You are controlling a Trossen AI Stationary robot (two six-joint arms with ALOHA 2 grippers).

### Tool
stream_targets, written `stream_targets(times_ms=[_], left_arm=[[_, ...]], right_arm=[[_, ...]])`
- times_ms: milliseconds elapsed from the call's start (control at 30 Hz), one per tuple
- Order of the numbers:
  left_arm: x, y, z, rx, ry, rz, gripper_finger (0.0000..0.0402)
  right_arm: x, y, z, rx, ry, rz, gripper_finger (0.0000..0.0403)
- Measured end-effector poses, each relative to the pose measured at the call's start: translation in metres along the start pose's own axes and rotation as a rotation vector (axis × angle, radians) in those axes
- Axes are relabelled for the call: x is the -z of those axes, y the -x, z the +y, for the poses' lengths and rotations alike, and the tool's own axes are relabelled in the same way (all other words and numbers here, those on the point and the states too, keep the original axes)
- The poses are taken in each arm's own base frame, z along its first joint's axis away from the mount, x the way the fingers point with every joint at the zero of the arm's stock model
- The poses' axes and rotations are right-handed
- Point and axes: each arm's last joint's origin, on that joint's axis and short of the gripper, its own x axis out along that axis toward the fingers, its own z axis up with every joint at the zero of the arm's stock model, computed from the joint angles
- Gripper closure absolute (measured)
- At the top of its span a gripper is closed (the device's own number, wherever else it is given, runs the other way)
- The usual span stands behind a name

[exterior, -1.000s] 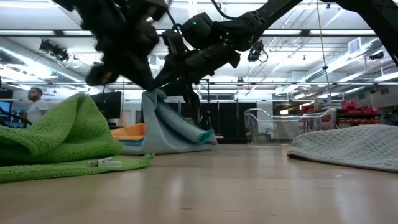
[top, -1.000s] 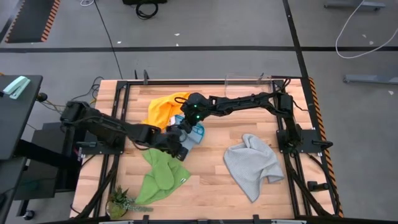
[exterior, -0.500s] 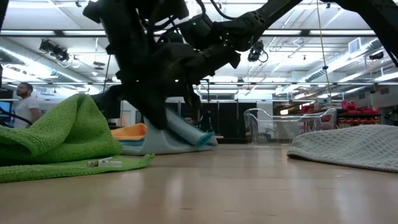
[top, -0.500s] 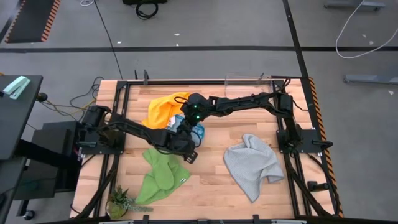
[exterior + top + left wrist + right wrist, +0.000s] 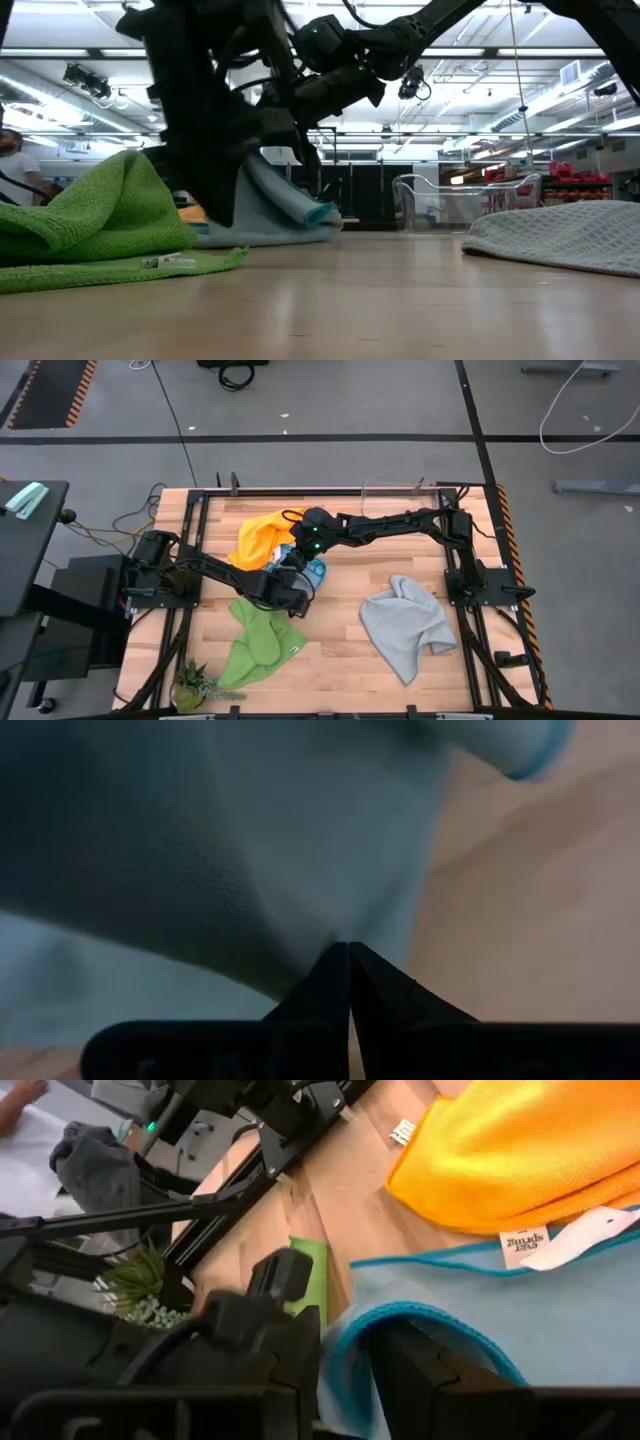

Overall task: Fold microfiber towels
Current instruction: Fold the blue microfiber cloth

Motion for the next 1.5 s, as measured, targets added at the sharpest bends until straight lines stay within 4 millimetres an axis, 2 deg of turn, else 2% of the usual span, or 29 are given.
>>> stream_targets(times_ms=[200, 367, 500, 600, 700, 867, 967, 1067, 1133, 1300, 1500], left_arm=[[0.012, -0.009, 0.009, -0.009, 0.076, 0.003, 0.0396], [0.017, -0.011, 0.01, 0.017, 0.134, -0.006, 0.0384], [0.018, -0.011, 0.01, 0.022, 0.144, -0.014, 0.0394], [0.018, -0.01, 0.009, 0.032, 0.146, -0.014, 0.0395], [0.018, -0.011, 0.009, 0.032, 0.147, -0.012, 0.0384], [0.019, -0.011, 0.008, 0.033, 0.163, -0.012, 0.0386], [0.019, -0.011, 0.008, 0.034, 0.164, -0.012, 0.0395], [0.019, -0.011, 0.008, 0.039, 0.164, -0.01, 0.0395], [0.019, -0.011, 0.008, 0.039, 0.166, -0.009, 0.0387], [0.024, -0.01, 0.006, 0.047, 0.169, -0.006, 0.0376], [0.029, -0.008, 0.005, 0.058, 0.189, -0.002, 0.0395]], right_arm=[[-0.001, 0.001, -0.001, 0.008, -0.029, -0.011, 0.029], [-0.005, 0.002, -0.003, 0.014, -0.021, -0.044, 0.0278], [-0.01, 0.005, -0.008, 0.023, -0.027, -0.057, 0.0272], [-0.014, 0.012, -0.01, 0.03, -0.016, -0.056, 0.0269], [-0.016, 0.029, -0.003, 0.061, 0.03, -0.012, 0.0269], [0.011, 0.056, 0.02, 0.29, 0.133, 0.179, 0.0279], [0.029, 0.06, 0.038, 0.349, 0.21, 0.261, 0.0284], [0.042, 0.053, 0.05, 0.342, 0.265, 0.286, 0.0288], [0.048, 0.045, 0.051, 0.347, 0.283, 0.301, 0.0288], [0.06, 0.02, 0.033, 0.374, 0.274, 0.347, 0.0288], [0.058, 0.007, 0.017, 0.368, 0.258, 0.332, 0.0291]])
